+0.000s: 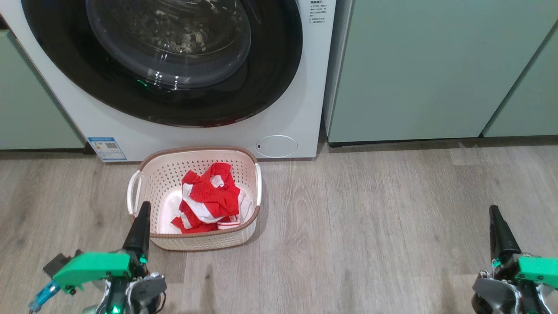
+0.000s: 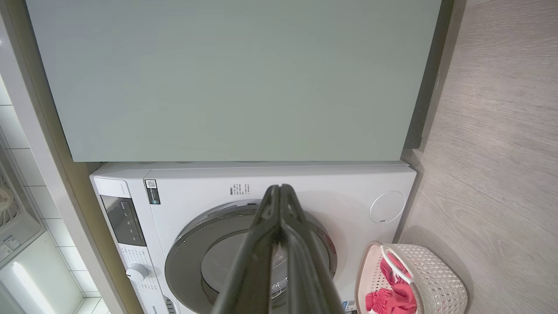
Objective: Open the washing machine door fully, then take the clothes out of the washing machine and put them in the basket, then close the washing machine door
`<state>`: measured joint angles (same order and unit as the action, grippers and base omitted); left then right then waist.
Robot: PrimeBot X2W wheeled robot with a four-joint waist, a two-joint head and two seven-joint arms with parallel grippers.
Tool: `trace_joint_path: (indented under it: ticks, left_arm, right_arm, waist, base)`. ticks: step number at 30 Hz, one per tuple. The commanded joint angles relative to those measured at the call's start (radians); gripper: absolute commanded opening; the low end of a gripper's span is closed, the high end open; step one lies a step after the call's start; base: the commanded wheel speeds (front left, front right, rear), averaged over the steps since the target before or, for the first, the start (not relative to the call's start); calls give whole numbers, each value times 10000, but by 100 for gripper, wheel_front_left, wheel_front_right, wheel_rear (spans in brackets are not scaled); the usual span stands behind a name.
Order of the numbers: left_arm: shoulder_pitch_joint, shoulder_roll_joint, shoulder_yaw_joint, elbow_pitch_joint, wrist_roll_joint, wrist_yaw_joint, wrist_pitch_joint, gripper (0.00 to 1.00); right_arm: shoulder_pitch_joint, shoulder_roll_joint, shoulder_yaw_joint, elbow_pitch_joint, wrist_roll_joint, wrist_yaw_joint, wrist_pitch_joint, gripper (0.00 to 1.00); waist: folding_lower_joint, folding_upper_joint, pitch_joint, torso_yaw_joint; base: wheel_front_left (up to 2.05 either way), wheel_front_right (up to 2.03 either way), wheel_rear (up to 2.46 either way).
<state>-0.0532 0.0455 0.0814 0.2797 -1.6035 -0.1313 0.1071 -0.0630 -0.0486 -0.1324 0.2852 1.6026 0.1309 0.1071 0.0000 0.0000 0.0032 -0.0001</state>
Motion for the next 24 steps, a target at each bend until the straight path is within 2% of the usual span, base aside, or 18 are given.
trace_joint_path:
  ticks: [1, 24]
  left_arm:
    - [-549, 47, 327, -346, -49, 6, 64, 0]
    - [-549, 47, 326, -347, -50, 6, 63, 0]
  right_arm:
    - [-449, -16, 183, -404, 58, -2, 64, 0]
    - [-449, -16, 184, -405, 59, -2, 63, 0]
  waist:
    - [0, 0, -1, 1]
    - [0, 0, -1, 1]
  base:
    - [0, 0, 0]
    - [0, 0, 0]
